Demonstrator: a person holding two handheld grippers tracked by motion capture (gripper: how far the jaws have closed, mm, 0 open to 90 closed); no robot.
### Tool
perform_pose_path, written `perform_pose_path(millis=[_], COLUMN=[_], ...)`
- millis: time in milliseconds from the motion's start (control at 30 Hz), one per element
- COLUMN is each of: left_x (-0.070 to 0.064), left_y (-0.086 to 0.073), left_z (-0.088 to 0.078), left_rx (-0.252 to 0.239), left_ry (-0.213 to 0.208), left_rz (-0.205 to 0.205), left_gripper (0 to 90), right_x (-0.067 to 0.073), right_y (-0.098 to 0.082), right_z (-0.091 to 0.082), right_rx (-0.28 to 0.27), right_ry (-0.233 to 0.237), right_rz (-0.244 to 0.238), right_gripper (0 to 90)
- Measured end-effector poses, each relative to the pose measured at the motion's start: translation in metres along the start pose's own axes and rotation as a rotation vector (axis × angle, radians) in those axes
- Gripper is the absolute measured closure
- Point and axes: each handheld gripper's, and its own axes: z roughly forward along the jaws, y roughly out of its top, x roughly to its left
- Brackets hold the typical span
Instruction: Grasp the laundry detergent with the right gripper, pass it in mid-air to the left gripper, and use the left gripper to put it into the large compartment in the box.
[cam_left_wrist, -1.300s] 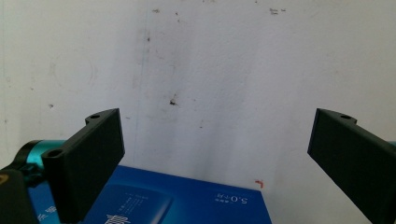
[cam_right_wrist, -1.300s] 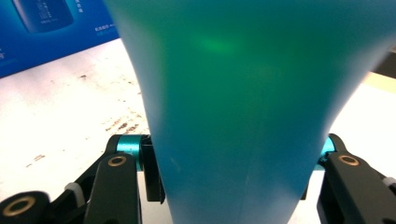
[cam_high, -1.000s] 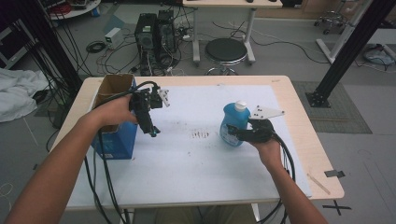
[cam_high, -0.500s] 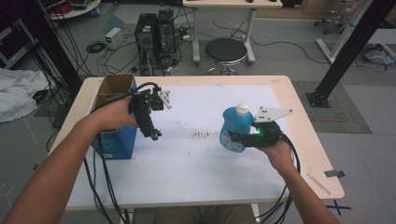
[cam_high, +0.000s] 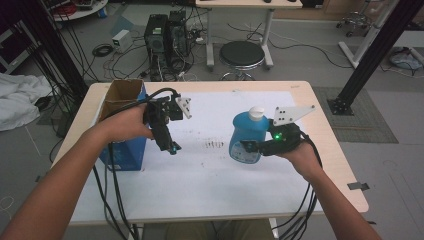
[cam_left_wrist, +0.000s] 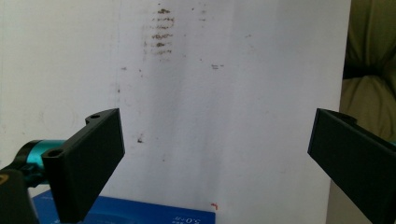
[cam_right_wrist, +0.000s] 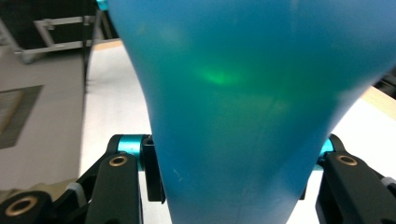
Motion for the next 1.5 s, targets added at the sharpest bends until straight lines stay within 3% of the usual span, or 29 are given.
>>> perform_pose_path(millis=[233,433,833,1100,1500], left_x=[-0.009,-0.013,-0.019,-0.021,-0.021], left_y=[0.013,0.018,0.03,0.041,0.054], left_z=[-0.004,-0.006,-0.013,-0.017,-0.018], left_rx=[-0.003,0.003,-0.013,0.002,0.003], left_ry=[-0.013,-0.015,-0.02,-0.053,-0.086], left_rz=[0.019,0.022,0.025,0.005,0.015], left_gripper=[3.7,3.7,3.7,3.7,3.7], right_x=[-0.004,-0.001,0.006,0.012,0.017], right_y=[0.006,0.004,0.009,0.016,0.024], right_z=[0.019,0.036,0.059,0.079,0.1], right_rx=[0.022,0.048,0.058,0.086,0.095], right_ry=[0.118,0.16,0.198,0.223,0.252], right_rz=[-0.031,-0.071,-0.115,-0.143,-0.158], right_gripper=[45.9,45.9,46.1,46.1,46.1])
